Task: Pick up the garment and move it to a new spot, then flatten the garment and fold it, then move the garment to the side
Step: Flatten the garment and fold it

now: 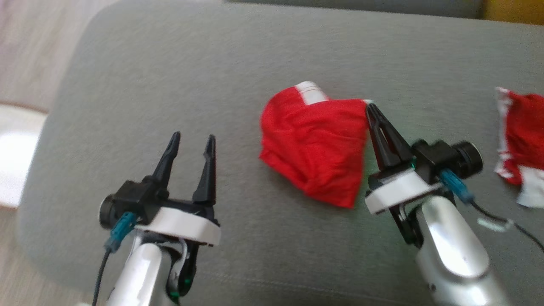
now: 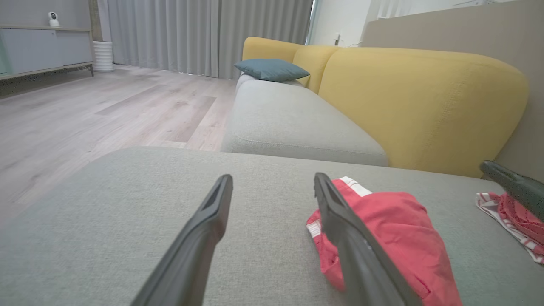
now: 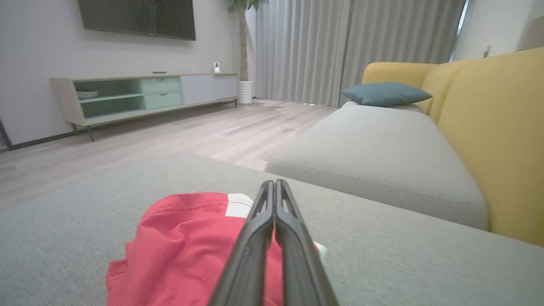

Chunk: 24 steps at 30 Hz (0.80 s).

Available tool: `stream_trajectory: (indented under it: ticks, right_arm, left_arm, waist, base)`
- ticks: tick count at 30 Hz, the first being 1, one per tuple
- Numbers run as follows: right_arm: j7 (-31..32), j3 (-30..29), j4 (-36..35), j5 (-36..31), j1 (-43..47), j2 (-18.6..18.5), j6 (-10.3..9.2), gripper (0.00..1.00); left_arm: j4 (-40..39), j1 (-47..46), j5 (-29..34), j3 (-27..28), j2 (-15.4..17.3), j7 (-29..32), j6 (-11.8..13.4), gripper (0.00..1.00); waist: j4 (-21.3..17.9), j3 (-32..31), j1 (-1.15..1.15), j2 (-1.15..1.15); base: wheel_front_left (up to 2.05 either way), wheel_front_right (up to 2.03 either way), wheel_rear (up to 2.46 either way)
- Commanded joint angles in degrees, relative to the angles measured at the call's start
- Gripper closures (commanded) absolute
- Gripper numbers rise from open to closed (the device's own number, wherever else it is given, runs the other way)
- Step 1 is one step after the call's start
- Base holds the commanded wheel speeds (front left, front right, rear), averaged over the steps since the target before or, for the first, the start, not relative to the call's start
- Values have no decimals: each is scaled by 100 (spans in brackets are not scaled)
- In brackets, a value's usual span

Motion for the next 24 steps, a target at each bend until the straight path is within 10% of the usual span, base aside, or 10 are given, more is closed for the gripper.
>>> stream_trajectory:
  ticks: [1, 13, 24]
  right_arm:
    - [21, 154, -13, -77, -239, 25, 37, 100]
    - [180, -61, 2195, -552, -1406, -146, 37, 100]
    - [11, -224, 3365, -801, -1668, -89, 37, 100]
  left_arm:
    - [-187, -294, -33, 113, 36, -70, 13, 0]
    - [-227, -447, -346, -294, 36, -70, 210, 0]
    - [-238, -457, -351, -318, 36, -70, 286, 0]
  waist:
    - [410, 286, 0, 0]
    - [1477, 743, 0, 0]
    - [1493, 756, 0, 0]
  base:
    - [0, 0, 0]
    - [0, 0, 0]
    - [0, 0, 0]
